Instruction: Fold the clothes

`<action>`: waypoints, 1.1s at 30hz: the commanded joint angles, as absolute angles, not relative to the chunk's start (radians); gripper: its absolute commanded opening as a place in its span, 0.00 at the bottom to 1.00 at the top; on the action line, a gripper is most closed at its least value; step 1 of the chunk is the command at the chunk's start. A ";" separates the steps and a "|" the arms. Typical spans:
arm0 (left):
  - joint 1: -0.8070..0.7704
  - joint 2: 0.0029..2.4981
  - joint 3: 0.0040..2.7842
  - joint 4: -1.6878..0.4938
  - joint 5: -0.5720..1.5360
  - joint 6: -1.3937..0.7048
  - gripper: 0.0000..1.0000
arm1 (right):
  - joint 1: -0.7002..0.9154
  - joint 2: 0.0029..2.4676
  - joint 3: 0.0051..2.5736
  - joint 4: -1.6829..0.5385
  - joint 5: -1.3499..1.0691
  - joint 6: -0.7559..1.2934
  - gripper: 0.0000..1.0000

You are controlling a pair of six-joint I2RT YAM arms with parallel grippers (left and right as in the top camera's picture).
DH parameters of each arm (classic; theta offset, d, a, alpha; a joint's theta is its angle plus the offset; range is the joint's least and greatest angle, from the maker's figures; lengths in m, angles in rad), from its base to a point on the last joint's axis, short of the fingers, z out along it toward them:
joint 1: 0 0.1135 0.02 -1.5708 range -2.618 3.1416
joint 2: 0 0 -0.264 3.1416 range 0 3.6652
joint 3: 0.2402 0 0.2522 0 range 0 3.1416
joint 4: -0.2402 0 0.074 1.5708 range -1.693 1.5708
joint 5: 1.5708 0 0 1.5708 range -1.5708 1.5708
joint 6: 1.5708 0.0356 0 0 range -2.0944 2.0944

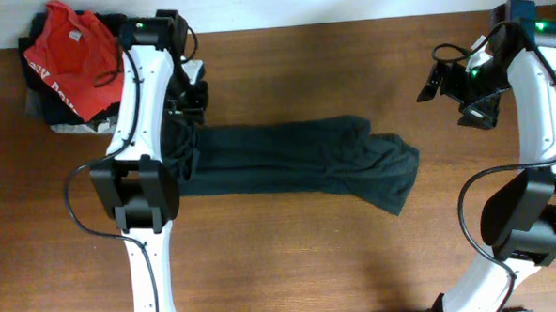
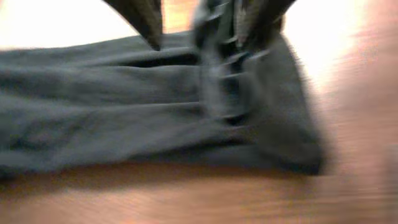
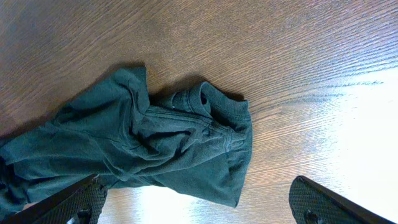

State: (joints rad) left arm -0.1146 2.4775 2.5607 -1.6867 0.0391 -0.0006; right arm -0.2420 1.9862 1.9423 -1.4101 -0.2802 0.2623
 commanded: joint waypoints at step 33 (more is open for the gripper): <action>0.054 2.380 2.119 -1.605 0.241 0.038 0.01 | -0.236 1.988 1.953 -1.411 -0.276 0.263 0.99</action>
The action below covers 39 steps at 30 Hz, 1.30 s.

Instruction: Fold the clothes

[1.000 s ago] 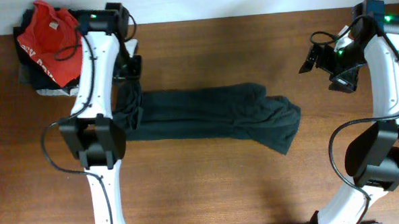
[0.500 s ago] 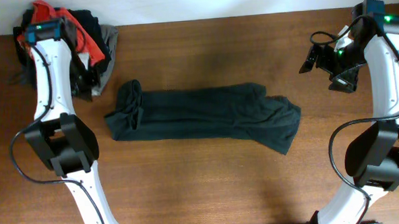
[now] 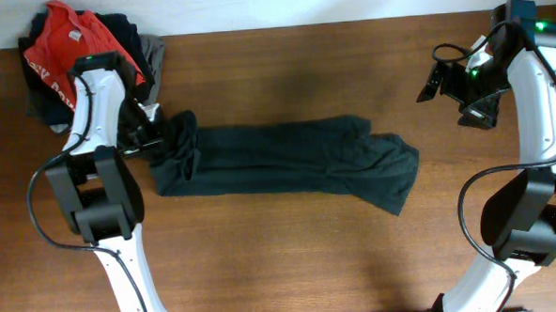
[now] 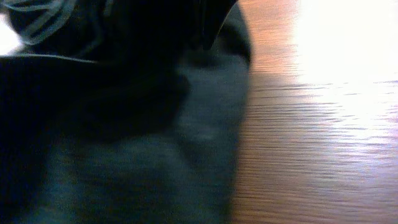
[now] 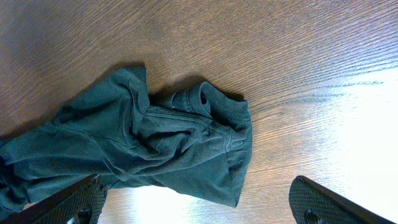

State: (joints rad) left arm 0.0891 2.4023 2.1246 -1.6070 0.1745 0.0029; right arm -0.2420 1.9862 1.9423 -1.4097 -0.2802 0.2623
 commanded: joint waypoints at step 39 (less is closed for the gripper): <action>-0.025 2.358 2.270 -1.349 0.226 0.022 0.00 | -0.236 1.988 1.953 -1.410 -0.276 0.263 0.99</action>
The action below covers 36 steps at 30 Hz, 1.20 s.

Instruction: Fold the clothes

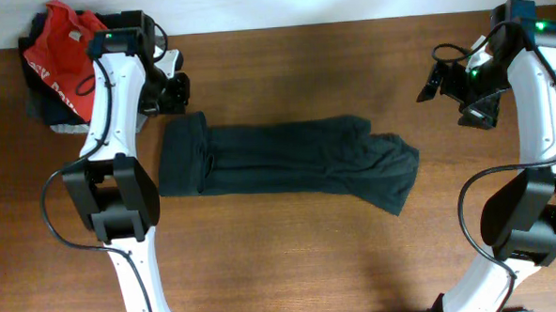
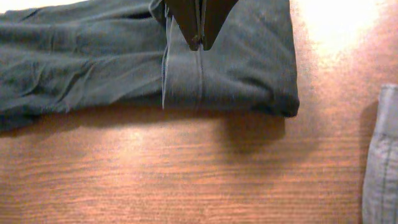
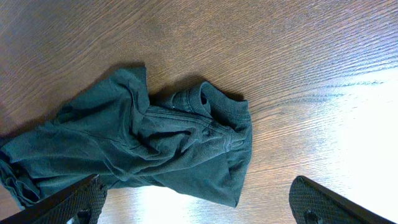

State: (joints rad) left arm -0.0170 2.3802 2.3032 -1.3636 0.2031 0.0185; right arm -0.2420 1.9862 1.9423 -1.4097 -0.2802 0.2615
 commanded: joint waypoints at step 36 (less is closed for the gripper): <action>-0.052 2.230 2.119 -1.241 0.266 0.015 0.01 | -0.236 1.988 1.953 -1.411 -0.276 0.263 0.99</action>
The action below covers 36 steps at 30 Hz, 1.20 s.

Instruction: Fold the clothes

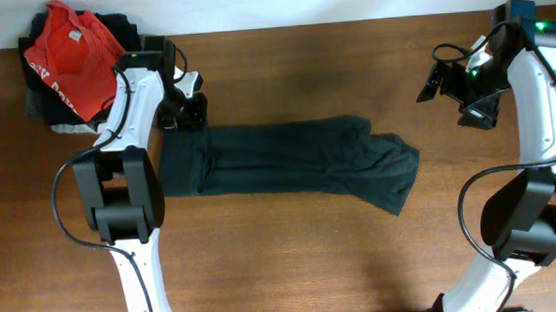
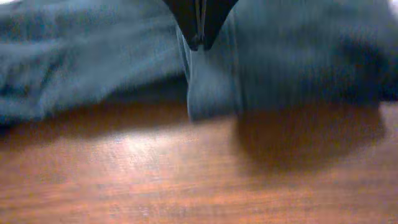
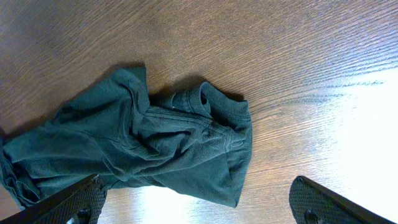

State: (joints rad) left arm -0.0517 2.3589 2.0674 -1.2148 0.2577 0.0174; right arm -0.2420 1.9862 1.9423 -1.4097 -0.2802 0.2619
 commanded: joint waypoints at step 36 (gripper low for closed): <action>-0.056 2.111 1.565 -1.138 0.266 -0.042 0.01 | -0.236 1.988 1.953 -1.411 -0.276 0.263 0.99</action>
